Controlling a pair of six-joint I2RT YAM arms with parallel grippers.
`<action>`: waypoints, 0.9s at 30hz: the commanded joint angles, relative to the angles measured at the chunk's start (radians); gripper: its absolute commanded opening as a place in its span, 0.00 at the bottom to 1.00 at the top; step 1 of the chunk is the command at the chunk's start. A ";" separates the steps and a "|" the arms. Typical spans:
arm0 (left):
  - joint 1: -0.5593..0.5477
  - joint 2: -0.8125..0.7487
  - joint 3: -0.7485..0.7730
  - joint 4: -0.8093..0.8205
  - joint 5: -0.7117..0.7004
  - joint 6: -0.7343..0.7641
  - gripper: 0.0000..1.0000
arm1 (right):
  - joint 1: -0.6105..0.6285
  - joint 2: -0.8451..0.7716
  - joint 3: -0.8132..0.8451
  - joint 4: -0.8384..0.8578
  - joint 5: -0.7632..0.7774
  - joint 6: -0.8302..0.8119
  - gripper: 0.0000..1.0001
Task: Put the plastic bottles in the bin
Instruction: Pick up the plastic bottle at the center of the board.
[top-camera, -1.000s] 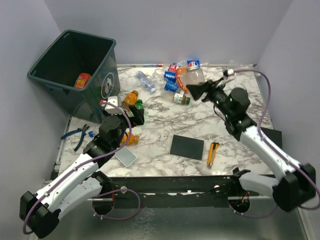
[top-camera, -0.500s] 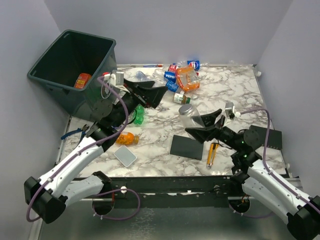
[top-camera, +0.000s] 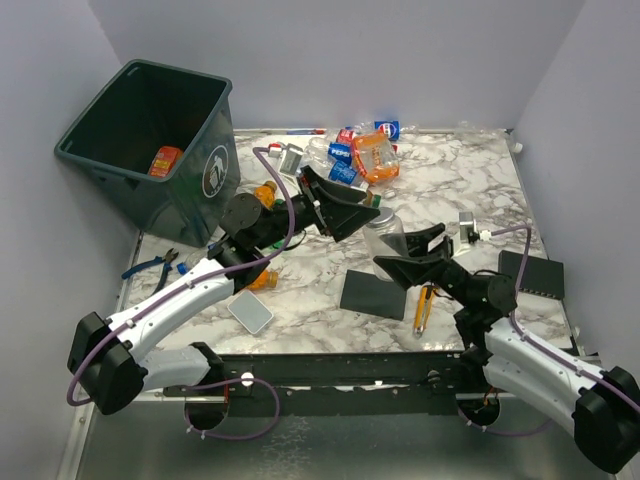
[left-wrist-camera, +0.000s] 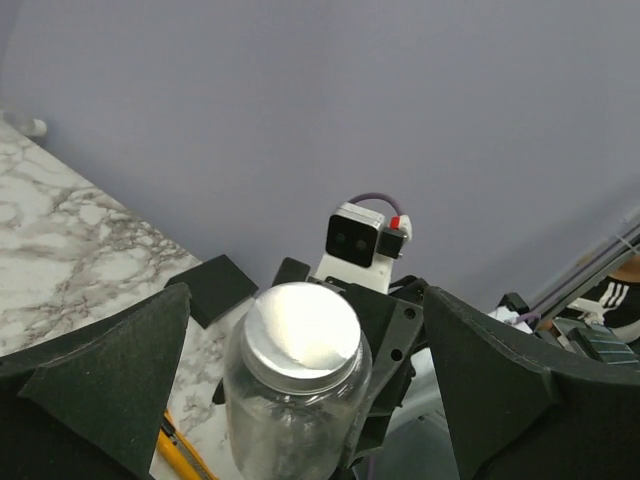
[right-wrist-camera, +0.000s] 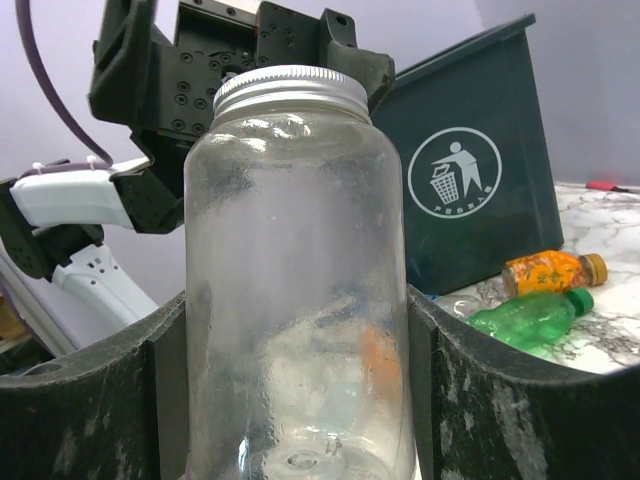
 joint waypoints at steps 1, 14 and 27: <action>-0.036 0.011 -0.010 0.046 0.027 0.024 0.98 | 0.030 0.037 0.039 0.085 0.033 0.022 0.23; -0.073 0.032 -0.036 0.018 -0.004 0.085 0.80 | 0.059 0.073 0.071 0.064 0.046 0.005 0.22; -0.075 0.059 -0.003 0.016 0.014 0.059 0.33 | 0.091 0.105 0.070 0.018 0.035 -0.079 0.26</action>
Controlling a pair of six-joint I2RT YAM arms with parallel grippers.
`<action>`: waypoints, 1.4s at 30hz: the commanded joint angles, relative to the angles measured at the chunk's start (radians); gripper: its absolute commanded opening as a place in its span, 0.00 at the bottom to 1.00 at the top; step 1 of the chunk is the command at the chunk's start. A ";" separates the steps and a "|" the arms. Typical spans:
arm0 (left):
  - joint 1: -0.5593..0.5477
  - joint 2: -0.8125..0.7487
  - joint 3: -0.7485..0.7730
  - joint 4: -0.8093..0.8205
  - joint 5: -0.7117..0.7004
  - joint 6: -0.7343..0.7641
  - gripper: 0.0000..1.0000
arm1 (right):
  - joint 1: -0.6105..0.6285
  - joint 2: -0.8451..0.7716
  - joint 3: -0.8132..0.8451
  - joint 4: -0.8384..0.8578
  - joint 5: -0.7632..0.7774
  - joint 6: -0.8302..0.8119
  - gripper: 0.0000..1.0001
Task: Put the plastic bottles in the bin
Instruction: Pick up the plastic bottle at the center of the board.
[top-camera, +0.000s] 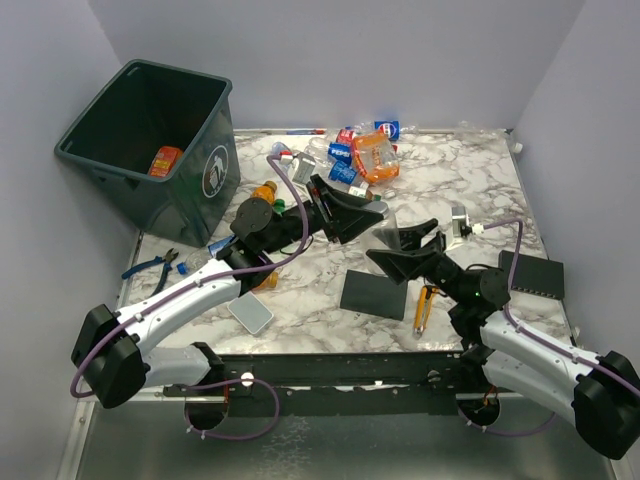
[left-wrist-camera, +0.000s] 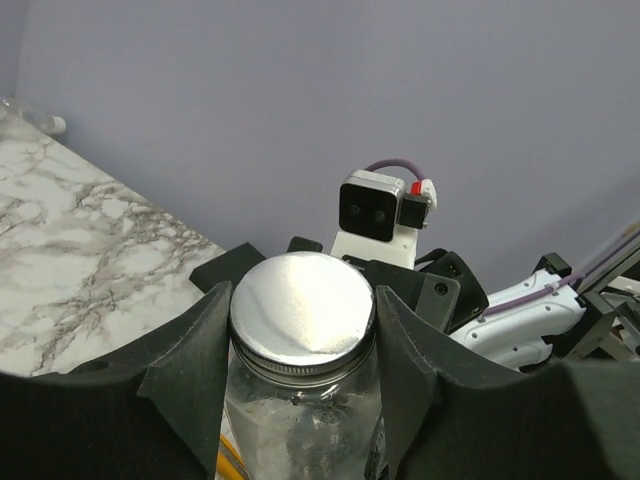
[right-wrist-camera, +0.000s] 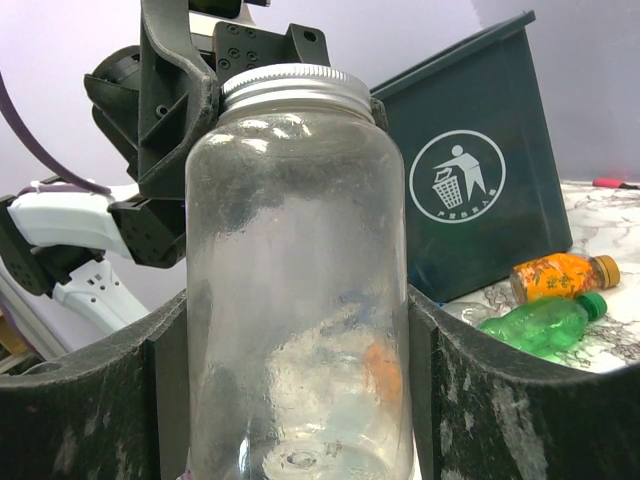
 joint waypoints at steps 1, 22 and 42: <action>-0.015 0.028 0.027 -0.015 0.029 -0.039 0.32 | 0.026 0.010 0.021 -0.009 -0.018 -0.081 0.26; -0.027 0.076 0.044 -0.024 0.116 -0.045 0.00 | 0.049 0.015 0.082 -0.139 -0.028 -0.142 0.60; -0.017 -0.022 0.146 -0.242 0.114 0.148 0.00 | 0.050 -0.081 0.358 -0.963 -0.160 -0.347 0.94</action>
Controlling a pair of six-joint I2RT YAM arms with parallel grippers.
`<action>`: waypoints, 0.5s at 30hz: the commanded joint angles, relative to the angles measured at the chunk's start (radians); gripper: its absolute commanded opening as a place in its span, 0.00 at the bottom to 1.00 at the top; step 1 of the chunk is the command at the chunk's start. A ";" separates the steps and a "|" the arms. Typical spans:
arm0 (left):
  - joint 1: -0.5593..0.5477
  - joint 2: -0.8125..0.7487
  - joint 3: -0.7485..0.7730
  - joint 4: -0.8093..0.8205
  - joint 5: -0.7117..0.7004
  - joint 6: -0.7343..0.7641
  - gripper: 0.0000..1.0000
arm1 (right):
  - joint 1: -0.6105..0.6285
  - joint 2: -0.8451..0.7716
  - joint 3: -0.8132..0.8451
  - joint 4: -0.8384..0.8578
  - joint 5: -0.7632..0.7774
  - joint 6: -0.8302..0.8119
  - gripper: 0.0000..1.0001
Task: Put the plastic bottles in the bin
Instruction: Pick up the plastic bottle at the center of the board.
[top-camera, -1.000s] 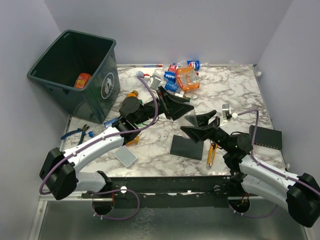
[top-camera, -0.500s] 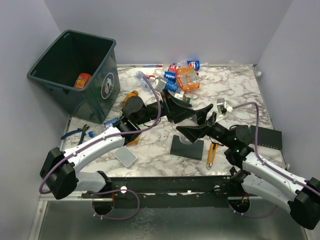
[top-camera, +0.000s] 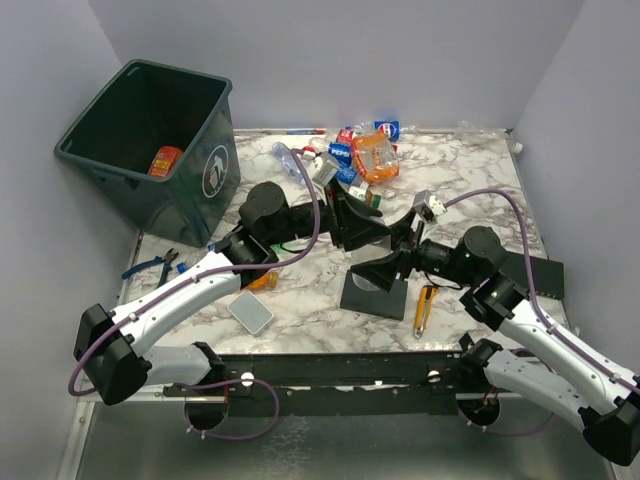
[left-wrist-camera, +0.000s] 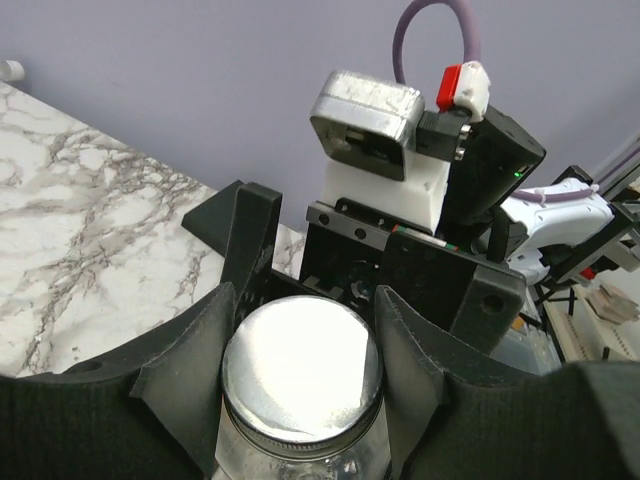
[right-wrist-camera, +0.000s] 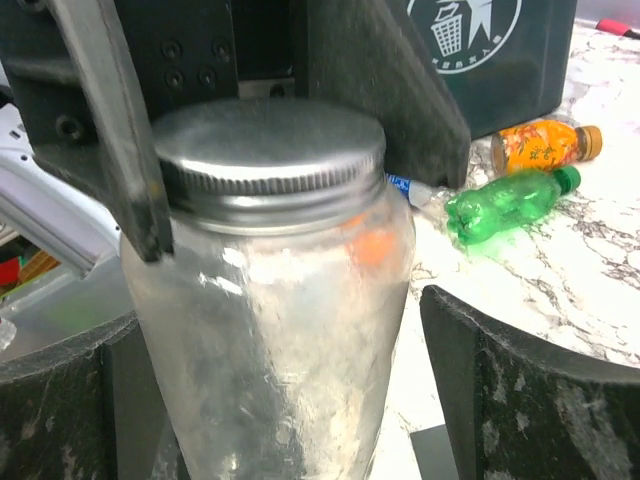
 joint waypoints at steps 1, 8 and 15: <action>0.002 -0.053 0.003 0.025 -0.034 0.007 0.00 | 0.005 -0.006 -0.037 -0.015 -0.028 0.014 0.92; 0.002 -0.086 -0.018 0.057 -0.072 -0.021 0.00 | 0.005 0.020 -0.072 0.122 -0.052 0.050 0.57; 0.002 -0.084 -0.013 0.053 -0.049 -0.097 0.72 | 0.004 0.011 -0.090 0.200 -0.015 -0.084 0.21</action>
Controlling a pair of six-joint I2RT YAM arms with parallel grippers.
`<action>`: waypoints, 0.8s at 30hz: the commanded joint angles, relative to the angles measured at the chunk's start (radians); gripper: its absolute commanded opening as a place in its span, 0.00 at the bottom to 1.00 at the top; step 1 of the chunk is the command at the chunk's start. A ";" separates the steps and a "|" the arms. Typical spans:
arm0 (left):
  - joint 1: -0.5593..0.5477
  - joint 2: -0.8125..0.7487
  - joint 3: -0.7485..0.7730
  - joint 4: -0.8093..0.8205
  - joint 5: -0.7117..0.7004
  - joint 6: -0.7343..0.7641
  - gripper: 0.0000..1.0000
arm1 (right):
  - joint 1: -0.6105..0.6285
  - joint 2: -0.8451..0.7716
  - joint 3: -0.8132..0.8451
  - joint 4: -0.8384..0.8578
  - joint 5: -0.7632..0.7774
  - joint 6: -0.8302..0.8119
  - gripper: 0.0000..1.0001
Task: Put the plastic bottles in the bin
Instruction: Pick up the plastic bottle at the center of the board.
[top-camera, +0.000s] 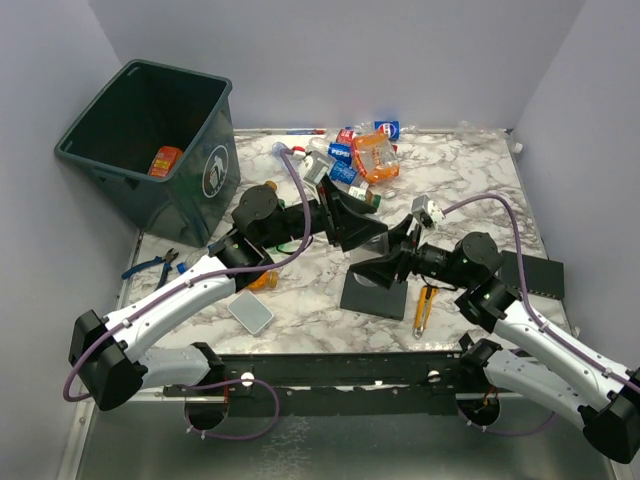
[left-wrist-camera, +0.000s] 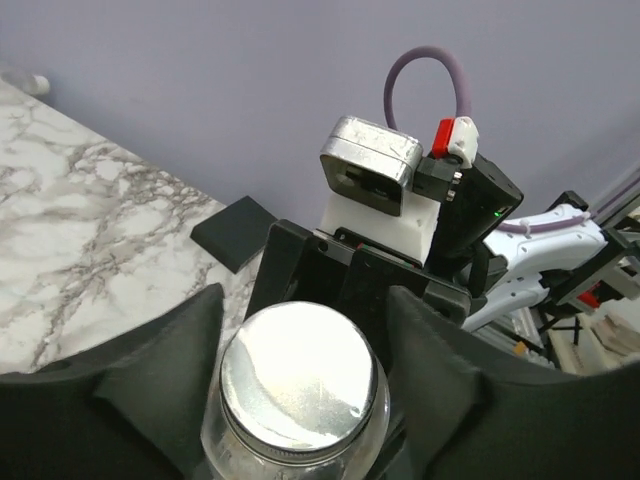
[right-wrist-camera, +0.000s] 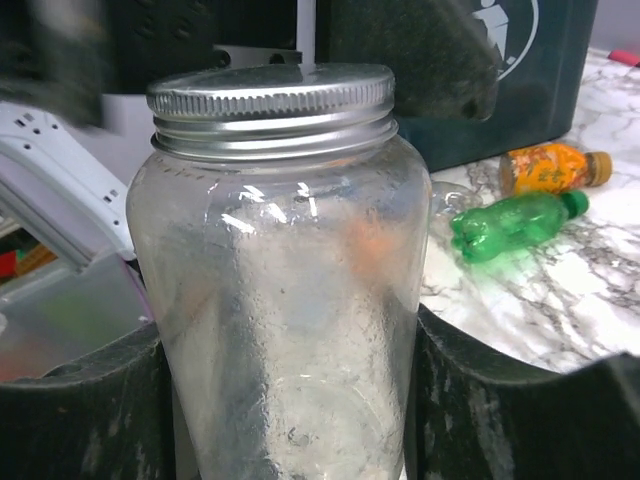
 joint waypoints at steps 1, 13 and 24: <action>0.000 -0.037 0.012 0.049 0.024 -0.108 0.76 | -0.002 0.000 -0.019 0.064 0.019 -0.115 0.20; 0.006 -0.036 0.059 -0.095 0.038 -0.087 0.72 | -0.001 -0.004 -0.029 0.102 0.063 -0.174 0.12; 0.006 -0.042 0.021 -0.142 0.006 0.001 0.78 | -0.002 -0.016 -0.032 0.117 0.057 -0.123 0.11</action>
